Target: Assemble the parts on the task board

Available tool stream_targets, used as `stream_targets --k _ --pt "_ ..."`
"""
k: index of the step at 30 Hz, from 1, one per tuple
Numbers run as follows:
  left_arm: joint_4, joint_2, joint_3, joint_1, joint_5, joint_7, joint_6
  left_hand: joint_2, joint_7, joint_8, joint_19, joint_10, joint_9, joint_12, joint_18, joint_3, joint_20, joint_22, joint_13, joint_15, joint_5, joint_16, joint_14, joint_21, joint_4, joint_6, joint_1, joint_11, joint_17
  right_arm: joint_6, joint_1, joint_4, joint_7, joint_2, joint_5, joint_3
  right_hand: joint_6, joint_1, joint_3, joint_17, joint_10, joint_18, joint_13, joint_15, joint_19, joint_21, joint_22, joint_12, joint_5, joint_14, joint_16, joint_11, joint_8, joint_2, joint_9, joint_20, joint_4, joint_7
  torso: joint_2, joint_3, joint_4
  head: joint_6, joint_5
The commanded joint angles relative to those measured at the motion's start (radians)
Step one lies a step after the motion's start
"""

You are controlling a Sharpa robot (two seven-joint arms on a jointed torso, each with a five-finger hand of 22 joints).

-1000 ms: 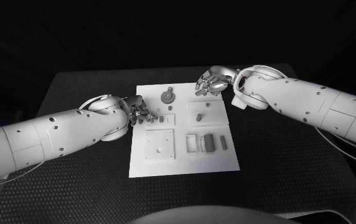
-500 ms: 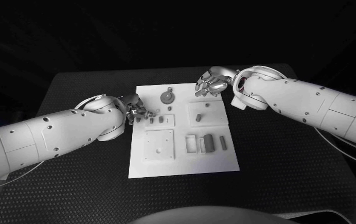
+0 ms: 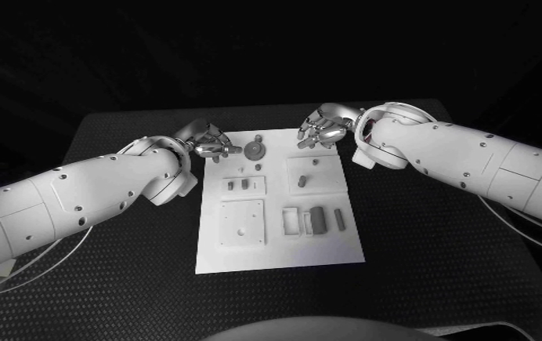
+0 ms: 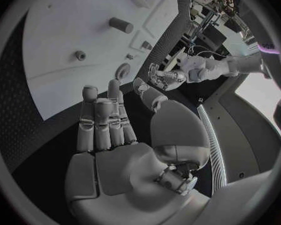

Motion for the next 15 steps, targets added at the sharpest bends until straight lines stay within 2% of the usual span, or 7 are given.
stream_targets --k 1,3,6,8,9,12,15 --pt "-0.011 0.012 0.001 0.000 -0.041 0.135 -0.075 0.014 0.001 -0.007 -0.010 -0.030 -0.012 -0.051 -0.007 0.021 0.017 -0.020 -0.023 0.017 0.013 -0.025 -0.002 -0.004 -0.063 -0.014 0.063 0.018 -0.005 0.005 -0.001 0.000 0.009 0.001 0.000 0.000 0.011 -0.007 0.000 -0.001 -0.006 0.014 0.001 -0.001 -0.001 -0.003 0.017 0.007 0.004 -0.005 -0.002 0.004 -0.005 -0.004 0.001 -0.002 0.003 0.016 0.001 0.0004 -0.0007 0.004 0.001" --pt "-0.020 0.021 0.001 0.000 -0.123 0.157 -0.063 0.018 0.004 -0.015 -0.013 -0.038 -0.025 -0.088 -0.004 0.032 0.024 -0.032 -0.041 0.023 0.011 -0.036 -0.001 -0.003 -0.099 -0.018 0.093 0.030 -0.004 0.002 -0.001 -0.001 0.009 0.001 0.000 0.000 0.010 -0.007 0.001 -0.001 -0.006 0.014 0.001 -0.001 -0.001 -0.003 0.017 0.007 0.004 -0.005 -0.002 0.004 -0.006 -0.004 0.001 -0.002 0.002 0.016 0.000 -0.0001 0.0002 0.005 0.000" --pt "-0.026 0.036 0.000 0.000 -0.266 0.175 -0.045 0.022 -0.012 -0.025 -0.013 -0.032 -0.044 -0.144 -0.001 0.044 0.029 -0.046 -0.067 0.028 -0.001 -0.048 0.002 -0.001 -0.142 -0.012 0.132 0.039 0.001 -0.002 -0.001 0.000 0.010 0.001 0.000 0.000 0.010 -0.006 0.001 -0.001 -0.006 0.014 0.001 -0.001 -0.001 -0.003 0.017 0.007 0.004 -0.005 -0.002 0.004 -0.006 -0.004 0.001 -0.002 0.002 0.017 0.001 -0.0006 0.0011 0.006 0.001" --pt "-0.028 0.048 -0.001 0.000 -0.347 0.187 -0.039 0.024 -0.021 -0.039 -0.009 -0.026 -0.059 -0.186 0.002 0.047 0.030 -0.054 -0.085 0.028 -0.034 -0.056 0.007 0.000 -0.158 -0.014 0.150 0.034 0.005 -0.003 -0.001 -0.002 0.011 0.002 0.000 0.000 0.009 -0.006 0.001 -0.001 -0.006 0.014 0.001 -0.001 -0.001 -0.003 0.017 0.007 0.004 -0.005 -0.002 0.004 -0.006 -0.004 0.001 -0.002 0.002 0.017 0.001 -0.0004 0.0006 0.007 0.002" --pt "-0.030 0.053 -0.002 0.000 -0.377 0.186 -0.035 0.023 -0.026 -0.045 0.001 -0.018 -0.068 -0.209 0.004 0.049 0.027 -0.056 -0.094 0.024 -0.048 -0.057 0.017 0.003 -0.162 -0.014 0.165 0.031 0.009 -0.004 -0.001 -0.003 0.011 0.003 0.000 0.000 0.009 -0.006 0.001 -0.001 -0.006 0.014 0.001 -0.001 -0.001 -0.003 0.017 0.007 0.004 -0.005 -0.002 0.004 -0.007 -0.004 0.001 -0.002 0.002 0.017 0.002 -0.0005 -0.0003 0.009 0.002" --pt "-0.040 0.075 -0.006 0.000 -0.483 0.191 -0.028 0.024 -0.034 -0.061 0.034 -0.025 -0.085 -0.255 0.009 0.052 0.017 -0.054 -0.111 0.011 -0.048 -0.047 0.050 0.016 -0.165 -0.024 0.194 0.031 0.022 -0.007 -0.001 -0.007 0.012 0.004 0.000 0.000 0.009 -0.006 0.001 -0.001 -0.006 0.014 0.001 -0.001 -0.001 -0.003 0.017 0.007 0.004 -0.005 -0.002 0.004 -0.007 -0.004 0.001 -0.002 0.002 0.017 0.001 -0.0008 -0.0009 0.010 0.003" --pt "-0.047 0.090 -0.019 0.000 -0.547 0.193 -0.022 0.019 -0.038 -0.068 0.112 -0.011 -0.104 -0.297 0.020 0.040 -0.008 -0.029 -0.127 -0.012 -0.053 -0.013 0.127 0.057 -0.166 -0.018 0.226 0.021 0.047 -0.007 -0.001 -0.009 0.013 0.005 0.000 0.000 0.009 -0.006 0.001 -0.001 -0.006 0.014 0.001 -0.001 -0.001 -0.003 0.017 0.007 0.004 -0.005 -0.002 0.004 -0.007 -0.003 0.001 -0.002 0.002 0.017 0.002 -0.0010 -0.0016 0.011 0.003"
